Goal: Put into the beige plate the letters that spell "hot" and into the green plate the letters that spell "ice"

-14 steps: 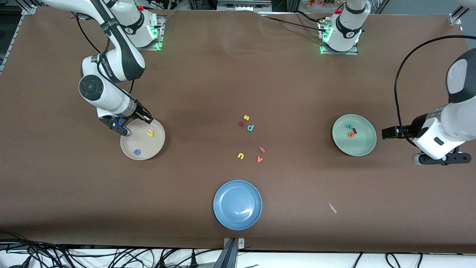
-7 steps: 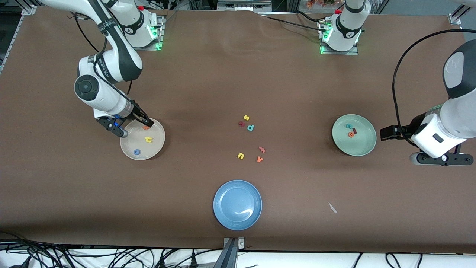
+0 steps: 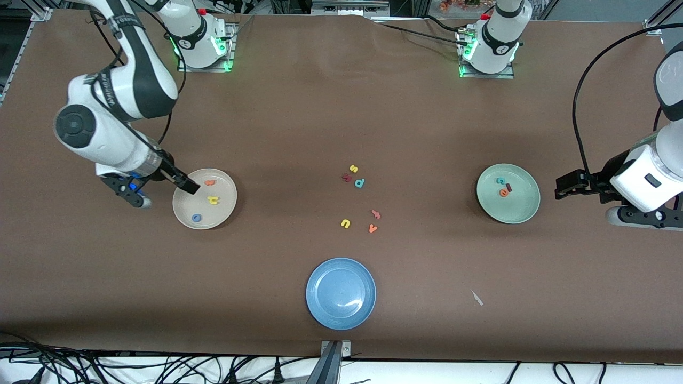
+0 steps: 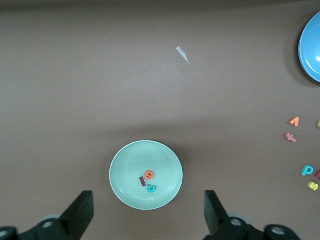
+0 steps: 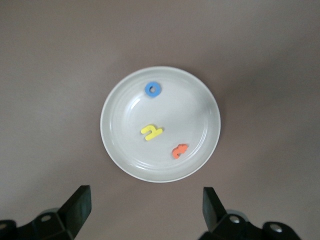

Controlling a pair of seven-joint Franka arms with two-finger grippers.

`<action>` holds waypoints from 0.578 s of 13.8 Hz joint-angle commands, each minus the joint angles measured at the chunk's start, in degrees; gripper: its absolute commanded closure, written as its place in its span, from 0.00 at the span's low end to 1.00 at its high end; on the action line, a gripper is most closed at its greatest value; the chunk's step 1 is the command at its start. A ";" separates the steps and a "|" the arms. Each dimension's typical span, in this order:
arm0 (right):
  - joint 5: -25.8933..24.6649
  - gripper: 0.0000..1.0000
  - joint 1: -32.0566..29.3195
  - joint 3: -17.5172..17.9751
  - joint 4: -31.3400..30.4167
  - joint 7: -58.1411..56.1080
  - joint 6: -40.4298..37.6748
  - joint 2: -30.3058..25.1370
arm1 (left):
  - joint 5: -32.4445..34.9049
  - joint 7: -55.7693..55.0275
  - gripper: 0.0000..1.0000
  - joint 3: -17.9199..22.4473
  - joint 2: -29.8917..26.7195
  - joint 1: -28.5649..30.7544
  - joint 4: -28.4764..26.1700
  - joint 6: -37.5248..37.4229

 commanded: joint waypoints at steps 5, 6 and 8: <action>1.11 0.01 3.90 -6.89 13.85 -17.49 -15.76 -1.05 | 2.53 1.18 0.00 -0.03 -2.75 -0.05 -5.69 2.16; 1.99 0.01 4.79 -9.25 14.39 -21.09 -17.00 -2.01 | 2.53 0.83 0.00 0.06 -2.75 -0.05 -5.69 1.98; 4.79 0.00 6.10 -12.86 14.31 -25.77 -17.18 -4.91 | 2.44 0.65 0.00 0.15 -2.75 0.47 -5.78 0.67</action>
